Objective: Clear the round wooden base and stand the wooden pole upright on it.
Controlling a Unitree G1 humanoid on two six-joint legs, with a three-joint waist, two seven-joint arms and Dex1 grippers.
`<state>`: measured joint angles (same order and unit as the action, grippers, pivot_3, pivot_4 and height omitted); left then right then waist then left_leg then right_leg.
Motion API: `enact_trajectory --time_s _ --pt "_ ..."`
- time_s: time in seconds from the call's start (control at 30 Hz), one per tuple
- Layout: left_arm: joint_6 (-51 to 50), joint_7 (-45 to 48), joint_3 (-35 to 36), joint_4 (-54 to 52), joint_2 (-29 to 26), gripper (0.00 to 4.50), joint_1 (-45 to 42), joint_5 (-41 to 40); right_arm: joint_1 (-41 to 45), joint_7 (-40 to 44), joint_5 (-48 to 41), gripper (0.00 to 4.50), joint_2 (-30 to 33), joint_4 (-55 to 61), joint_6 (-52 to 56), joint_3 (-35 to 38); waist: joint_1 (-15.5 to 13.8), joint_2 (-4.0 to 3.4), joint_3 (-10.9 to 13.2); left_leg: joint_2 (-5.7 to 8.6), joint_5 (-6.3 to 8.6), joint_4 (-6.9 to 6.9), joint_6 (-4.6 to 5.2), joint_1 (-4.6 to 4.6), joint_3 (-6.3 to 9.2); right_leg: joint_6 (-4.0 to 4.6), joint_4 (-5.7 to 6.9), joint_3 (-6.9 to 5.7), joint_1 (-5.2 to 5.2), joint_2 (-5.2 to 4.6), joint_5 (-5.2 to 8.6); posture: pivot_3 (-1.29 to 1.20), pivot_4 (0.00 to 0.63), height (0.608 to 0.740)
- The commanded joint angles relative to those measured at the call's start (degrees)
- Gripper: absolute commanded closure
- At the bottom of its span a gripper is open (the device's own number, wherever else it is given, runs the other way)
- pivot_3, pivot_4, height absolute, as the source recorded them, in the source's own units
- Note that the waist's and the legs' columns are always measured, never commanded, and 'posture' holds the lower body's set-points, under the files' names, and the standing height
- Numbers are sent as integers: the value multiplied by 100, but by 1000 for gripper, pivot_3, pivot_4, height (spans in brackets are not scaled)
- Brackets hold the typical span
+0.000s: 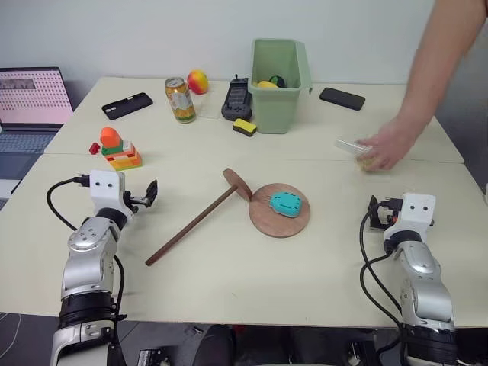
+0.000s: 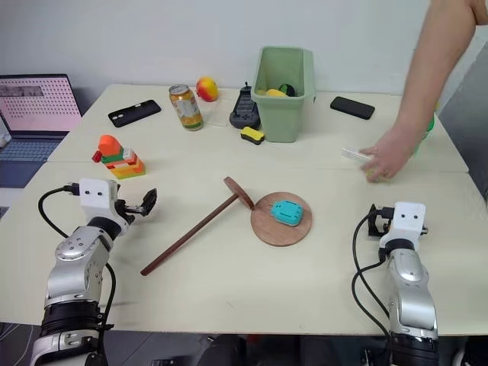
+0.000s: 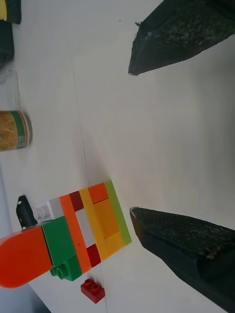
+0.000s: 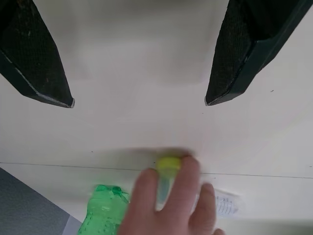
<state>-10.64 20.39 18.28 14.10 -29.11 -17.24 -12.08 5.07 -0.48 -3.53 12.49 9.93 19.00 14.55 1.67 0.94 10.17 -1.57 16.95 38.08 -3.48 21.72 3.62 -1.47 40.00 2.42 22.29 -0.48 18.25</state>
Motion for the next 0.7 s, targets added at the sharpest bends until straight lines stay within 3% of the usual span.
enact_trajectory --time_s 0.03,0.5,0.7 --pt "103 -6 125 -126 -82 27 -26 -57 -4 -10 -20 0 62 236 -97 122 0 0 0 0 0 0 0 0 0 0 0 0 0 0 0 0 150 740" --pt "-22 47 179 -365 -179 27 86 -162 -5 119 -41 0 123 269 -41 73 -1 0 0 0 0 0 0 0 1 0 0 0 0 0 0 0 150 740" --pt "-741 1066 171 -943 -779 27 123 -774 168 1480 -937 0 718 676 560 -23 6 0 1 -1 0 0 0 0 1 0 0 -1 0 1 0 0 150 740"
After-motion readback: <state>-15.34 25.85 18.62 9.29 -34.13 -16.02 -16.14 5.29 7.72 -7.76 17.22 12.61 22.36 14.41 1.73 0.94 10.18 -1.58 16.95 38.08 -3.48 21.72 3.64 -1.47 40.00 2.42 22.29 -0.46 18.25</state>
